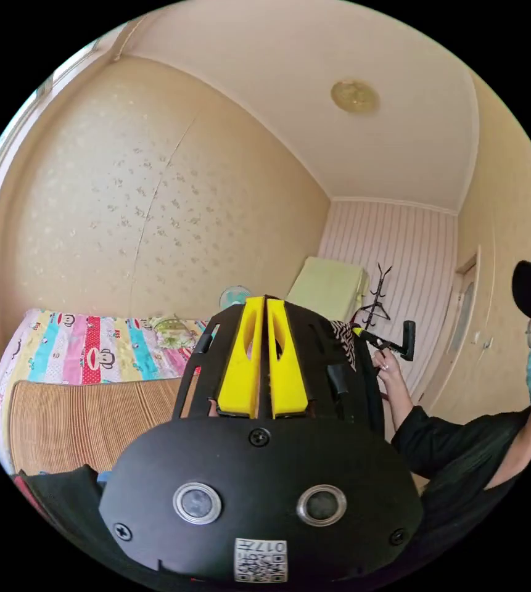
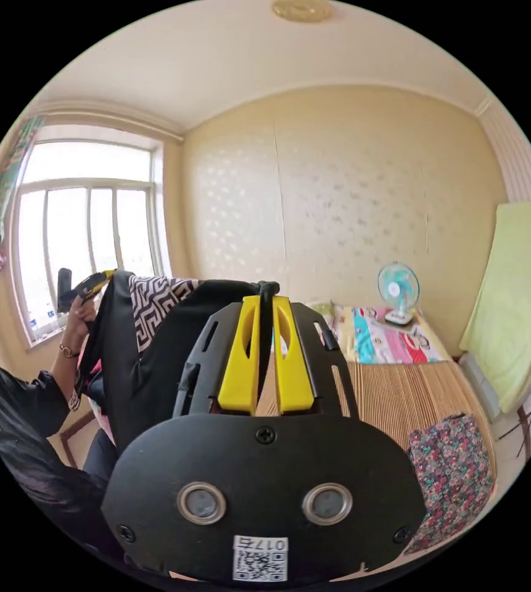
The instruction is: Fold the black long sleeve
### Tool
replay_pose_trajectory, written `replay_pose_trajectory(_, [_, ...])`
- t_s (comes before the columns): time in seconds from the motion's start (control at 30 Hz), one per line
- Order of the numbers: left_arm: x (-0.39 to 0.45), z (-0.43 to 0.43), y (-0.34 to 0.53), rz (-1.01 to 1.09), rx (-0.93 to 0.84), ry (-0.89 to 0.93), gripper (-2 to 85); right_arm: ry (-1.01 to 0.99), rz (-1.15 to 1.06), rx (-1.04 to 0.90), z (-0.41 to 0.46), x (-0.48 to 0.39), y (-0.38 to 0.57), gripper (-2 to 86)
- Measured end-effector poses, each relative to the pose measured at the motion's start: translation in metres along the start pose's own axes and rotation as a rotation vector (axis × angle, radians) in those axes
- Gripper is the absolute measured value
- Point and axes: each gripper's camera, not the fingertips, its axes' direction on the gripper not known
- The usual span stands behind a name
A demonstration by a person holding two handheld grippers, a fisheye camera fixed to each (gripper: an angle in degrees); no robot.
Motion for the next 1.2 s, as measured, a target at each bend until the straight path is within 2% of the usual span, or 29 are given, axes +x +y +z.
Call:
replay_pose_trajectory(0.07, [-0.050, 0.105, -0.006, 0.026, -0.264, -0.189, -0.3, 0.087, 0.131, -0.214, 0.122, 0.055, 0.003, 9.3])
replay_pose_trajectory(0.13, [-0.090, 0.157, 0.013, -0.070, -0.414, -0.337, -0.1, 0.065, 0.192, -0.348, 0.173, 0.067, 0.026, 11.5])
replay_pose_trajectory(0.2, [-0.108, 0.175, 0.045, -0.126, -0.446, -0.258, 0.3, -0.015, 0.169, -0.332, 0.192, 0.055, 0.063, 12.8])
replay_pose_trajectory(0.23, [-0.107, 0.177, 0.072, -0.137, -0.426, -0.137, 0.8, -0.043, 0.138, -0.350, 0.204, 0.043, 0.097, 13.2])
replay_pose_trajectory(0.3, [-0.101, 0.178, 0.124, -0.191, -0.409, -0.058, 1.5, -0.001, 0.133, -0.447, 0.226, 0.031, 0.157, 13.4])
replay_pose_trajectory(0.37, [-0.090, 0.195, 0.200, -0.250, -0.531, -0.007, 3.3, 0.137, 0.191, -0.566, 0.250, 0.032, 0.245, 13.3])
replay_pose_trajectory(0.4, [-0.087, 0.202, 0.219, -0.261, -0.576, 0.002, 3.8, 0.178, 0.223, -0.594, 0.253, 0.035, 0.267, 13.2])
replay_pose_trajectory(0.47, [-0.072, 0.226, 0.288, -0.280, -0.742, 0.008, 5.2, 0.382, 0.342, -0.663, 0.249, 0.047, 0.336, 13.0])
replay_pose_trajectory(0.53, [-0.063, 0.241, 0.329, -0.294, -0.835, -0.015, 6.1, 0.511, 0.417, -0.656, 0.234, 0.054, 0.373, 12.4])
replay_pose_trajectory(0.57, [-0.060, 0.249, 0.349, -0.300, -0.889, -0.020, 6.5, 0.522, 0.431, -0.667, 0.229, 0.060, 0.389, 11.7])
replay_pose_trajectory(0.63, [-0.059, 0.259, 0.371, -0.326, -0.955, -0.036, 6.0, 0.457, 0.440, -0.763, 0.236, 0.079, 0.401, 8.9])
replay_pose_trajectory(0.7, [-0.060, 0.259, 0.378, -0.351, -0.933, -0.048, 2.7, 0.418, 0.439, -0.816, 0.233, 0.105, 0.392, 4.9])
replay_pose_trajectory(0.73, [-0.061, 0.260, 0.377, -0.357, -0.946, -0.064, 1.0, 0.487, 0.453, -0.840, 0.225, 0.129, 0.380, 4.4])
replay_pose_trajectory(0.77, [-0.062, 0.263, 0.375, -0.364, -0.988, -0.036, 0.5, 0.611, 0.462, -0.788, 0.206, 0.153, 0.363, 4.2])
replay_pose_trajectory(0.83, [-0.061, 0.263, 0.370, -0.365, -1.054, 0.016, 0.1, 0.708, 0.565, -0.646, 0.161, 0.187, 0.336, 4.6])
replay_pose_trajectory(0.87, [-0.059, 0.256, 0.364, -0.362, -1.048, 0.027, 0.1, 0.684, 0.643, -0.533, 0.128, 0.201, 0.323, 5.2])
replay_pose_trajectory(0.97, [-0.055, 0.222, 0.353, -0.414, -0.989, 0.092, 0.2, 0.550, 0.718, -0.365, 0.081, 0.202, 0.321, 8.7])
replay_pose_trajectory(1.0, [-0.054, 0.214, 0.351, -0.436, -0.972, 0.100, 0.3, 0.507, 0.724, -0.363, 0.079, 0.198, 0.325, 9.5])
replay_pose_trajectory(1.07, [-0.056, 0.185, 0.341, -0.496, -0.885, 0.068, 1.3, 0.267, 0.696, -0.415, 0.098, 0.173, 0.350, 11.3])
replay_pose_trajectory(1.17, [-0.062, 0.168, 0.326, -0.515, -0.807, -0.046, 8.1, -0.023, 0.687, -0.560, 0.144, 0.137, 0.397, 12.0])
replay_pose_trajectory(1.2, [-0.064, 0.169, 0.324, -0.515, -0.806, -0.064, 9.0, -0.039, 0.695, -0.585, 0.152, 0.131, 0.407, 11.9])
